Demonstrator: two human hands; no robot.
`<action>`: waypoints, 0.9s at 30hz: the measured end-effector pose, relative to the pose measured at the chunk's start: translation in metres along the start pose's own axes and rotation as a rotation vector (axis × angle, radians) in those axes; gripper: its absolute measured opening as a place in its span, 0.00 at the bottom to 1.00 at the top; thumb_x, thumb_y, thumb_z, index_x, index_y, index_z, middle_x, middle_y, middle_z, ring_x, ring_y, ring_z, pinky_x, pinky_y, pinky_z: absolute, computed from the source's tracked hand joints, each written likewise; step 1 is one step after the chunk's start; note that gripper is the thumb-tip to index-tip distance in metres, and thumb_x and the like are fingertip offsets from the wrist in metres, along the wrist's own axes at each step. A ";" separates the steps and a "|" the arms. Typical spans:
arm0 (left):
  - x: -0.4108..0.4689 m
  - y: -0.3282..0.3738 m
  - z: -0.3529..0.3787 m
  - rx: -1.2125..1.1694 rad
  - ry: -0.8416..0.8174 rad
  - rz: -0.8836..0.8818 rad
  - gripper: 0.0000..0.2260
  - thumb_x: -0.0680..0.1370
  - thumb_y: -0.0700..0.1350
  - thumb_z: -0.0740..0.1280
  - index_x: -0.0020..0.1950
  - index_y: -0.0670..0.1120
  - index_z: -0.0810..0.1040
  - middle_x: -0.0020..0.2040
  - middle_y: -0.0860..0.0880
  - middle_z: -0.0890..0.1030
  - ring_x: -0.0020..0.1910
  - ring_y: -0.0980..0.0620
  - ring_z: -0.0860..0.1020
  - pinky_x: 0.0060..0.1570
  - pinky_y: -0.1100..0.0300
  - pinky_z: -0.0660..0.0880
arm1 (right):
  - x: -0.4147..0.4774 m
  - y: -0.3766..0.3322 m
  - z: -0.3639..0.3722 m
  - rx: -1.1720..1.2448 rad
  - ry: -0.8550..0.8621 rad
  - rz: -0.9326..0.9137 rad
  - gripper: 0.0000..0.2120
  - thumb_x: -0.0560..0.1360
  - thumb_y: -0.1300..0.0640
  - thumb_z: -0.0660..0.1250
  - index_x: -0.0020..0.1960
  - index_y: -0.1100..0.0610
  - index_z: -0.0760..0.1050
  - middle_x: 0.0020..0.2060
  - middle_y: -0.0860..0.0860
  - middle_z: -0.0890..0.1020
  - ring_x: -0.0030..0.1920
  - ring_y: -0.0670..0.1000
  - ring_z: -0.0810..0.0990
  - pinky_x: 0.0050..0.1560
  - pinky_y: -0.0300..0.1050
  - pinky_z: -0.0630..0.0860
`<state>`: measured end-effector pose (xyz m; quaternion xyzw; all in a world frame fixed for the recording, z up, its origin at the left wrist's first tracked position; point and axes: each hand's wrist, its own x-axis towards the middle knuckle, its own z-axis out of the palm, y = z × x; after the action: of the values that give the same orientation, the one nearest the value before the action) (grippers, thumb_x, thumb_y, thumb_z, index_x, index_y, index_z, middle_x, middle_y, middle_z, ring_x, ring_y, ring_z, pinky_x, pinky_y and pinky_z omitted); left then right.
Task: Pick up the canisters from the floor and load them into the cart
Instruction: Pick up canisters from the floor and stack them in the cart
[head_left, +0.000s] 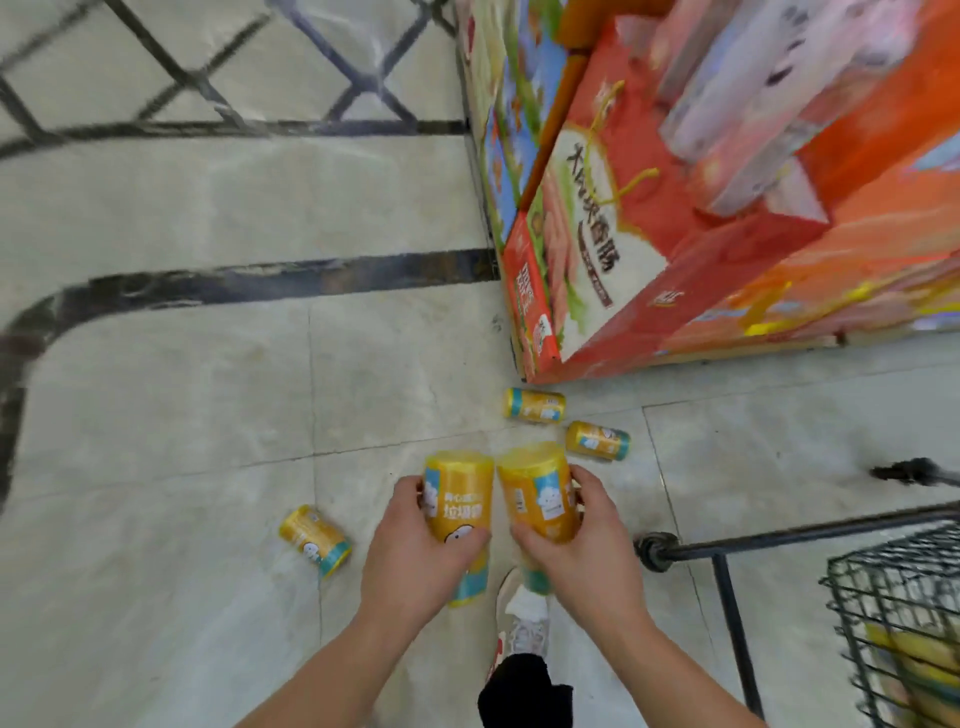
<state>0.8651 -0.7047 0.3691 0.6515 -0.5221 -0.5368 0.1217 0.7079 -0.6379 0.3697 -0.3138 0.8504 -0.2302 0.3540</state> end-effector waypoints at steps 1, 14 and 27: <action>-0.019 0.026 -0.010 -0.011 -0.013 0.034 0.19 0.65 0.49 0.77 0.47 0.56 0.69 0.43 0.60 0.78 0.40 0.63 0.78 0.37 0.62 0.73 | -0.016 -0.019 -0.025 0.033 0.037 -0.026 0.36 0.58 0.36 0.72 0.64 0.36 0.66 0.53 0.39 0.80 0.52 0.42 0.80 0.50 0.51 0.80; -0.225 0.276 0.082 -0.203 -0.327 0.370 0.19 0.65 0.52 0.78 0.49 0.55 0.73 0.44 0.60 0.81 0.39 0.66 0.79 0.42 0.59 0.78 | -0.164 -0.048 -0.354 0.083 0.509 -0.210 0.31 0.61 0.37 0.74 0.61 0.33 0.68 0.54 0.39 0.79 0.53 0.38 0.78 0.53 0.43 0.79; -0.347 0.344 0.429 -0.090 -0.380 0.259 0.32 0.52 0.67 0.73 0.48 0.51 0.77 0.43 0.53 0.84 0.43 0.50 0.83 0.47 0.47 0.80 | -0.129 0.234 -0.610 -0.208 0.559 -0.026 0.36 0.61 0.33 0.72 0.66 0.42 0.71 0.52 0.48 0.75 0.55 0.49 0.77 0.57 0.52 0.77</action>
<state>0.3639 -0.3973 0.6461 0.4604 -0.5903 -0.6524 0.1181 0.2374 -0.2811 0.6772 -0.2835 0.9299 -0.2237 0.0689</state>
